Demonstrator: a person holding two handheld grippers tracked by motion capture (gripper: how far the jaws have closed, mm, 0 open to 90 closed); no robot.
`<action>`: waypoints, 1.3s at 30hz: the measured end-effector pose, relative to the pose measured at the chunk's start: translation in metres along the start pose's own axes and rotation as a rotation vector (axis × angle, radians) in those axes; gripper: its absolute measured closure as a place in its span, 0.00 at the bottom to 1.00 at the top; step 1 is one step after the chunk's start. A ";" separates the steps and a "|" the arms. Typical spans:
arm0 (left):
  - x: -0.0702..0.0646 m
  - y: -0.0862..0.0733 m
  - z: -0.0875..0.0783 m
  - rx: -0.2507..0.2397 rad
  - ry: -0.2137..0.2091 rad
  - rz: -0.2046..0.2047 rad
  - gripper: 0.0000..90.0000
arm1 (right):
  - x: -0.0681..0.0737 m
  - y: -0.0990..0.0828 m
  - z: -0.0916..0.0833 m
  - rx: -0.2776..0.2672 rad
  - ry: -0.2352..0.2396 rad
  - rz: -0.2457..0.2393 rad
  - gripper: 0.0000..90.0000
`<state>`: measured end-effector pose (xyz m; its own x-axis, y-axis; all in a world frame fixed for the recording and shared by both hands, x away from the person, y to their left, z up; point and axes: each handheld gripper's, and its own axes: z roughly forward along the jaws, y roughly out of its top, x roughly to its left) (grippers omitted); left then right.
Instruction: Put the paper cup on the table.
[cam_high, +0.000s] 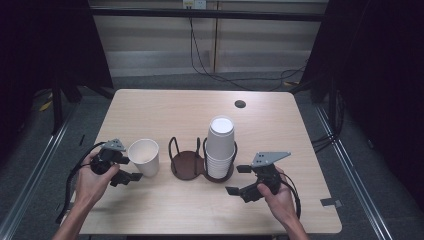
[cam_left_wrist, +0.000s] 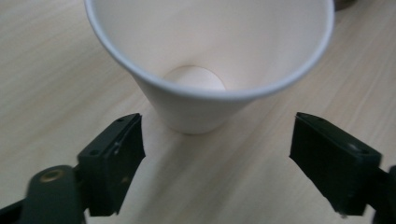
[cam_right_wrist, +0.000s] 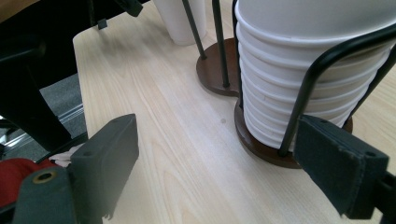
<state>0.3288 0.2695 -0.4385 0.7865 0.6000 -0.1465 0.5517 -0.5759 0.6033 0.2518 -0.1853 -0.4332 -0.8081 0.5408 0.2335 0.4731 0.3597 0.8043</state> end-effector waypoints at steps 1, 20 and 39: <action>-0.001 -0.002 -0.001 -0.009 0.013 -0.002 0.26 | 0.000 0.000 0.000 -0.002 0.000 0.000 0.16; -0.036 -0.031 -0.019 -0.274 0.004 -0.059 0.26 | -0.001 -0.003 -0.002 -0.004 -0.010 0.003 0.16; -0.089 -0.024 0.004 -0.438 -0.158 -0.066 0.24 | 0.001 -0.006 0.000 -0.018 -0.029 0.010 0.16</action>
<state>0.2471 0.2277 -0.4434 0.8050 0.5160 -0.2928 0.4595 -0.2301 0.8578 0.2482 -0.1864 -0.4375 -0.7927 0.5661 0.2261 0.4746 0.3405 0.8117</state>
